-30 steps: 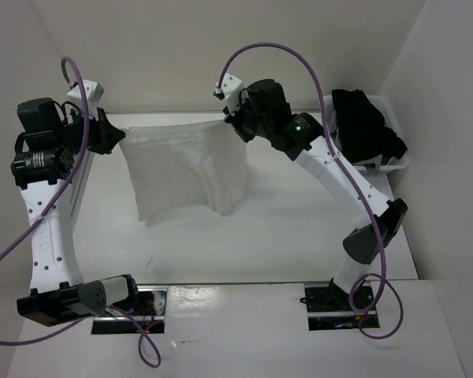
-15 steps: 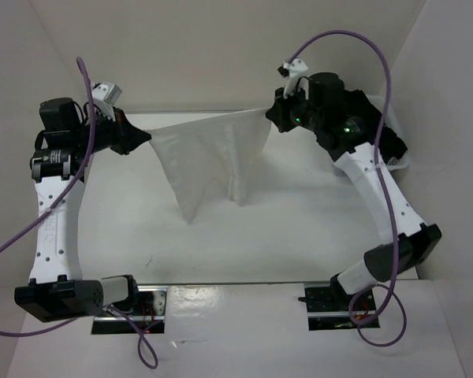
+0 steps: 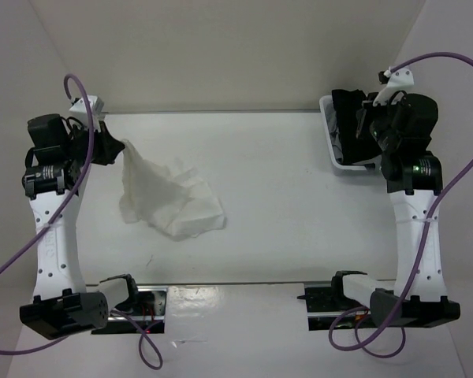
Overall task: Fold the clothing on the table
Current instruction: Flatten the skirt out
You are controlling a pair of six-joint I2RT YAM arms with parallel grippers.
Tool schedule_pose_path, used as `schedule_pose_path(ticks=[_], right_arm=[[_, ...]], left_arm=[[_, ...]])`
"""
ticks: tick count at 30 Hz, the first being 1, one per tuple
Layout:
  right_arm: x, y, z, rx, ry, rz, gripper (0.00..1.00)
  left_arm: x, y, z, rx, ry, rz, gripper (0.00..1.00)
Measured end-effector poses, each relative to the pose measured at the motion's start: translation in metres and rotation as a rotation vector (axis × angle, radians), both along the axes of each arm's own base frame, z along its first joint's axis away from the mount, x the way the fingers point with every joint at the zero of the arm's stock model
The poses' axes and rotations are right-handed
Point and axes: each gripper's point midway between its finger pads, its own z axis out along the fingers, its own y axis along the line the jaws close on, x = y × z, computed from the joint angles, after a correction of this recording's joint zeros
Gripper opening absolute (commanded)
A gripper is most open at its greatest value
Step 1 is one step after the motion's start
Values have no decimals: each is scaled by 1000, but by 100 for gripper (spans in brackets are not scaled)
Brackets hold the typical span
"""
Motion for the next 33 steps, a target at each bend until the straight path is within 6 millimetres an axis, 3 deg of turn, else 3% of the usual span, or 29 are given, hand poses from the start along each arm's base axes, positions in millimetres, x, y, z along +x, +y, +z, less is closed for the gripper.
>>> schedule_pose_path(ticks=[5,8,11,14,17,21,26,29,31,33], right_arm=[[-13,18,-9,-8,10,110,0],[-13,33,-24,8,45,198,5],[-7,37,-41,33,97,216,51],[2,24,-49,38,126,138,67],[8,-1,-43,36,127,11,71],[15,-33,-18,18,89,-151,72],[41,-42,21,26,34,-191,79],[40,-42,8,16,59,-191,79],[21,-42,-19,-7,116,-187,80],[6,-33,-28,-11,152,-137,80]], left_arm=[[-10,-3,10,16,-41,-1,0],[-13,-3,3,27,-35,-7,0],[-17,-3,-15,24,0,-3,0],[-23,-1,-29,28,26,10,0],[-31,0,-36,37,31,27,0],[-37,1,-36,51,16,41,0],[-37,3,-39,67,15,44,0],[-37,5,-39,75,10,54,0],[-38,7,-41,84,7,68,0],[-40,8,-43,86,9,73,0]])
